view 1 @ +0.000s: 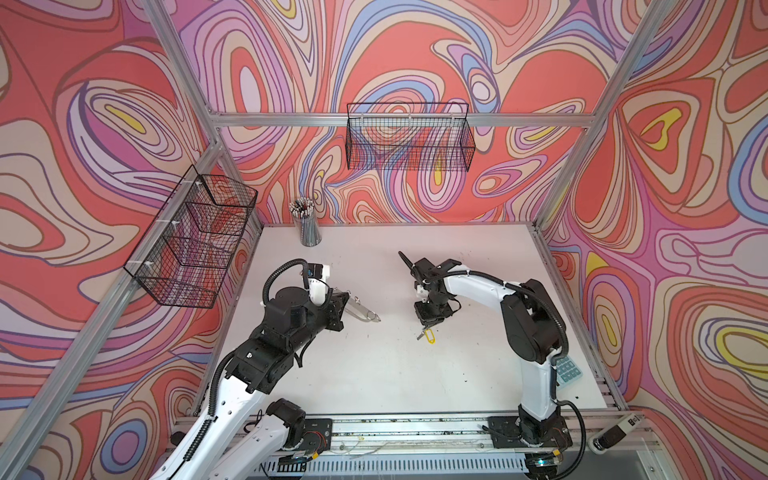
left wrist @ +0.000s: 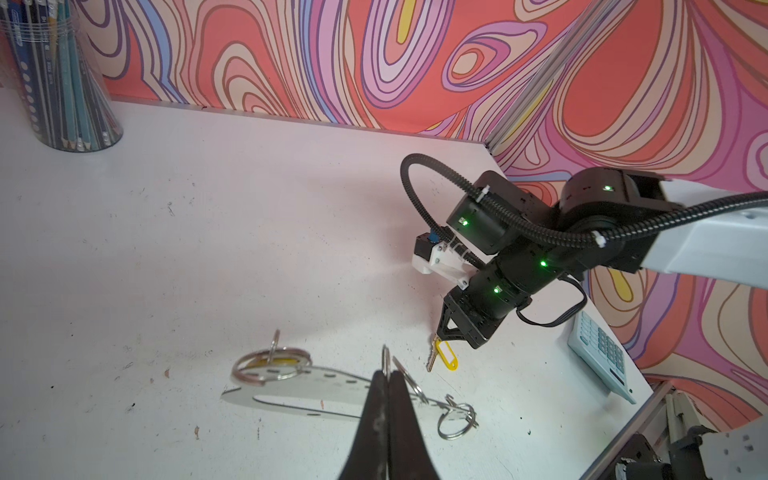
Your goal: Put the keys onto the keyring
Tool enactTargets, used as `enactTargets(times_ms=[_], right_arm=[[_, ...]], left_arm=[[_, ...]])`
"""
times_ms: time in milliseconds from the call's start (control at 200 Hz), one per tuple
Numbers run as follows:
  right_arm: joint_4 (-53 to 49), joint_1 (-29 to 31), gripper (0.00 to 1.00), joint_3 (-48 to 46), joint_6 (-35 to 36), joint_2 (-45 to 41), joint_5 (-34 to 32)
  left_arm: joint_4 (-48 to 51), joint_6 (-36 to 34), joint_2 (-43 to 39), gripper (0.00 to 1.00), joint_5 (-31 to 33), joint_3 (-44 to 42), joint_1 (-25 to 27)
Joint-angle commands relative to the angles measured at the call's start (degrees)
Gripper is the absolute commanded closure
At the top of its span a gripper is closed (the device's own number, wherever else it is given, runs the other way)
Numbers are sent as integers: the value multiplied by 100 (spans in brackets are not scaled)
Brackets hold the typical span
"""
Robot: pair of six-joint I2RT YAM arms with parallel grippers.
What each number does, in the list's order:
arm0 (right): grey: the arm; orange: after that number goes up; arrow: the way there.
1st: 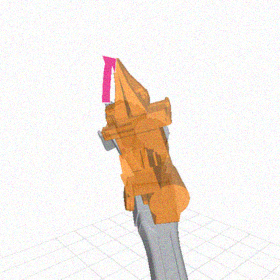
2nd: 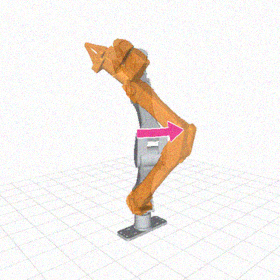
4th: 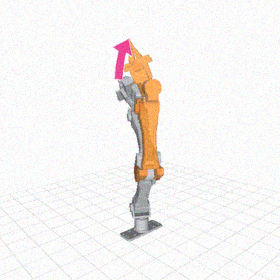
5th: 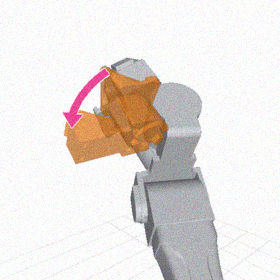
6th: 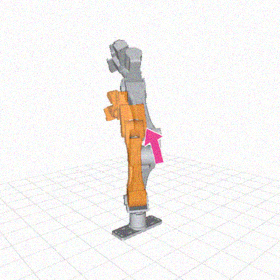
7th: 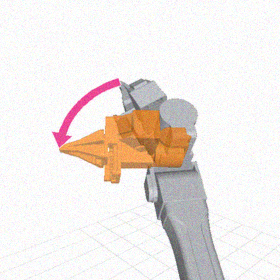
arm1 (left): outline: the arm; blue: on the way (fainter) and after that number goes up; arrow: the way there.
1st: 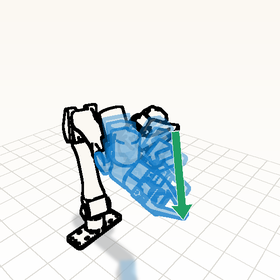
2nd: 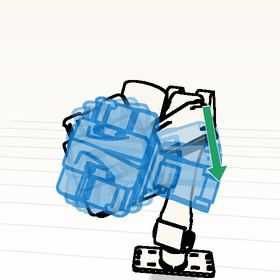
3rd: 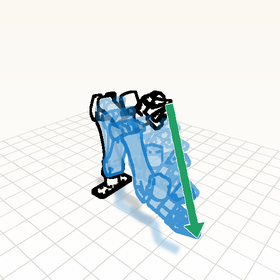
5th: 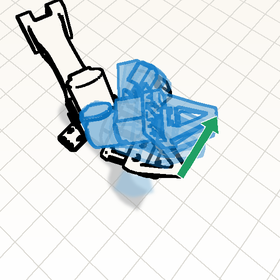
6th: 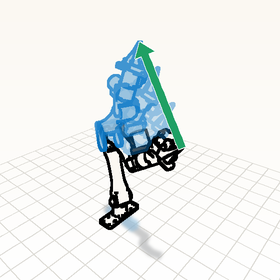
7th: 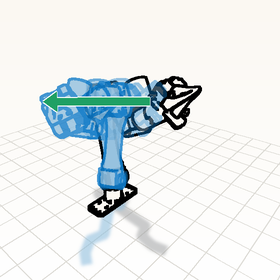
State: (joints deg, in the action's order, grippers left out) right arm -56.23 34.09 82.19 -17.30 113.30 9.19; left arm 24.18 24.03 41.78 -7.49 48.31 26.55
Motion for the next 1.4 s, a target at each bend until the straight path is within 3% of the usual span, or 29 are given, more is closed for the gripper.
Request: enactTargets(times_ms=[0, 446, 616, 1037, 1247, 1392], right_arm=[[983, 31, 100, -461, -282, -451, -308], [3772, 343, 100, -2400, -779, -1469, -1329], [4839, 599, 100, -3031, -890, -1664, -2019], [7275, 1138, 100, -4391, -989, -1466, -3227], [8059, 1329, 100, -4744, -1085, -1297, -3371], [7659, 1332, 94, -4664, -1242, -1610, -3265]], left_arm=[[-226, 13, 10, 100, 50, -14, -56], [-307, 29, 111, 100, 10, -54, -125], [-318, 31, 120, 100, 27, -67, -137], [-348, 53, 89, 100, -7, -78, -142], [-341, 49, 94, 100, -14, -79, -147], [-330, 40, 67, 100, 12, -81, -142]])
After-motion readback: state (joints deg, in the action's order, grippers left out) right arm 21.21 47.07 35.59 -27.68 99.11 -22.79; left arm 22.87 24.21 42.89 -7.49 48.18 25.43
